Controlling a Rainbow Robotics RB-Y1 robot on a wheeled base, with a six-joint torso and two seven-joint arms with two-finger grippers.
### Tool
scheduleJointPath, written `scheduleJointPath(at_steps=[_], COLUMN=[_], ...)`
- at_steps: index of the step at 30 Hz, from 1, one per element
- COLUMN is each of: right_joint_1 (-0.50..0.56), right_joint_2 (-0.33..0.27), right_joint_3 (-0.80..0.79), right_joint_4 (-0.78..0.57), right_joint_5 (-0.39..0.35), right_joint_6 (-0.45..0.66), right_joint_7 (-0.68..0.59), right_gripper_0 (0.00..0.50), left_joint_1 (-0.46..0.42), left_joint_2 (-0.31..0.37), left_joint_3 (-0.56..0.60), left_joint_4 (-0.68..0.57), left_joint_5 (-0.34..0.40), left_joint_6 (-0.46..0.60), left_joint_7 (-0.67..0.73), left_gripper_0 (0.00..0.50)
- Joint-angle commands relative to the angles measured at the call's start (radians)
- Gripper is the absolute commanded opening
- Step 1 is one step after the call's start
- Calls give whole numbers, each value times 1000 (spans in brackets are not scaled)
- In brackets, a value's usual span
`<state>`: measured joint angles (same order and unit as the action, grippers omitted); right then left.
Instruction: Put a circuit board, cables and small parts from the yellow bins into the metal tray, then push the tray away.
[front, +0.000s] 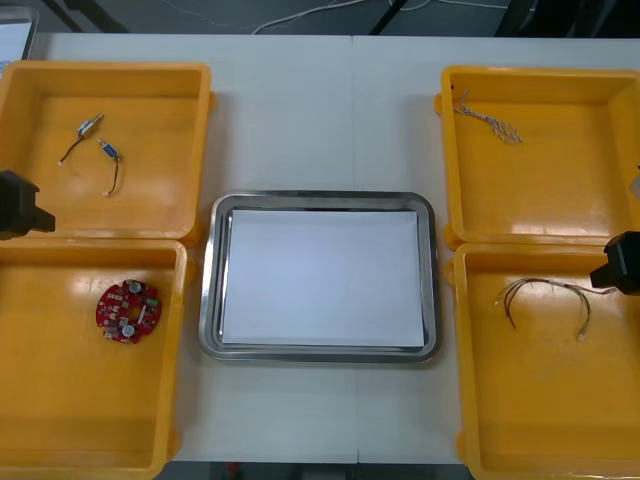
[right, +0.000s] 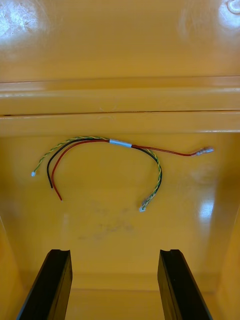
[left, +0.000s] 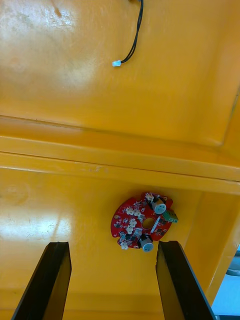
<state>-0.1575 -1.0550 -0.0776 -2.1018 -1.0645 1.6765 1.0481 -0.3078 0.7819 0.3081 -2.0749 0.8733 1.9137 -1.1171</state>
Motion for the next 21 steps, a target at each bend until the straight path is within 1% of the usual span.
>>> scheduleJointPath(at_steps=[1, 21], right_joint_1=[15, 15], right_joint_2=[10, 10], right_joint_3=[-30, -30], right_joint_4=[-3, -3], right_joint_5=[8, 8], right_joint_6=[-8, -8], right_joint_7=[30, 30], right_gripper_0=[500, 500], left_joint_1=[12, 12], left_joint_2=[46, 46], left_joint_3=[16, 16], left_joint_4=[-31, -31], left_joint_5=[-8, -8], left_joint_6=[6, 6], left_joint_7=[-69, -69], left_gripper_0=[500, 500])
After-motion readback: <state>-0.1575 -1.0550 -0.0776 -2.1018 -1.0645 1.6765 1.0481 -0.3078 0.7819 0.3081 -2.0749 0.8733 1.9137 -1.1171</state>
